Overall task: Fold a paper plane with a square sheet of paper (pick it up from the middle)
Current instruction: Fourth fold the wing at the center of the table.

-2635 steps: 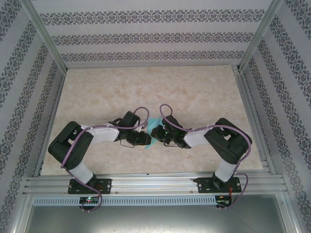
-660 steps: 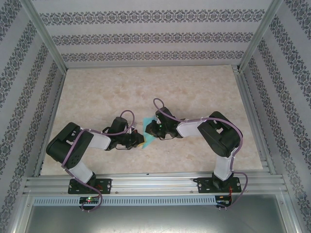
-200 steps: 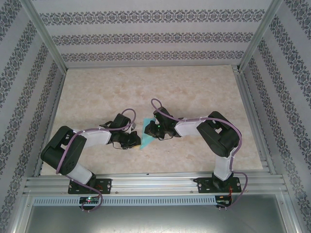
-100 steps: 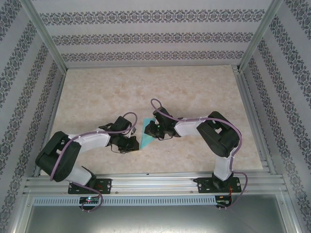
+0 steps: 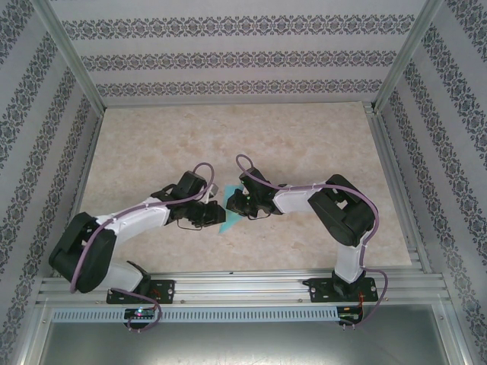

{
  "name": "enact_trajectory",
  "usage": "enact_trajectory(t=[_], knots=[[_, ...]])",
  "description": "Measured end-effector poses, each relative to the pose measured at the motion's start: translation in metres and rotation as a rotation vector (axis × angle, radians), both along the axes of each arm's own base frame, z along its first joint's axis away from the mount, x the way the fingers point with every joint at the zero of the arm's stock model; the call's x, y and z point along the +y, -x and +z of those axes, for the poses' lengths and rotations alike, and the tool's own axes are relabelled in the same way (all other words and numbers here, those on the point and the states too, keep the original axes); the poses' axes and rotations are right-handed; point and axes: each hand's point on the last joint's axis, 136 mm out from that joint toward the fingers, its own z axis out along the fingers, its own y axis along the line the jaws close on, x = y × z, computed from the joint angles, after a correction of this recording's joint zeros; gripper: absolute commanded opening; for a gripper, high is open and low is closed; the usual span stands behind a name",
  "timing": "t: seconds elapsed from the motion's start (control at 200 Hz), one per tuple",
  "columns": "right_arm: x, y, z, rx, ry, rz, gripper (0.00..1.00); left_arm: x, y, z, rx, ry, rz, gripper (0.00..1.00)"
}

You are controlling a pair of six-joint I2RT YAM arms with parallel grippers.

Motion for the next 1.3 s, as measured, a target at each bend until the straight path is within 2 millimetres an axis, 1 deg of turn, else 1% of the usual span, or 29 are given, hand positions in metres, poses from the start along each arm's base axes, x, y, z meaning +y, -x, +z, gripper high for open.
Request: enact_trajectory(t=[0.15, 0.3, 0.47, 0.664, 0.864, 1.069, 1.139, 1.299], knots=[[0.000, 0.000, 0.000, 0.000, 0.000, 0.001, 0.14, -0.007, -0.003, -0.017, 0.047, 0.014, 0.000, 0.19], [0.000, 0.000, 0.000, -0.002, 0.002, 0.000, 0.14, -0.011, -0.008, -0.027, 0.056, 0.018, 0.006, 0.18], [0.000, 0.000, 0.000, -0.002, 0.003, 0.000, 0.14, -0.004, -0.007, -0.036, 0.056, -0.016, 0.019, 0.18], [0.000, 0.000, -0.001, -0.001, 0.003, 0.000, 0.14, 0.001, 0.002, -0.050, 0.084, -0.040, 0.019, 0.17], [0.000, 0.000, -0.001, 0.000, 0.003, 0.001, 0.14, 0.003, 0.002, -0.051, 0.070, -0.043, 0.021, 0.16], [0.002, 0.002, 0.000, -0.001, 0.002, 0.007, 0.13, 0.012, 0.008, -0.048, 0.044, -0.059, 0.038, 0.18], [0.002, 0.002, 0.000, -0.001, 0.002, 0.007, 0.13, 0.014, 0.010, -0.042, 0.034, -0.056, 0.041, 0.19], [0.002, 0.003, -0.001, 0.000, 0.003, 0.007, 0.13, 0.010, 0.004, -0.015, -0.027, -0.014, 0.039, 0.21]])
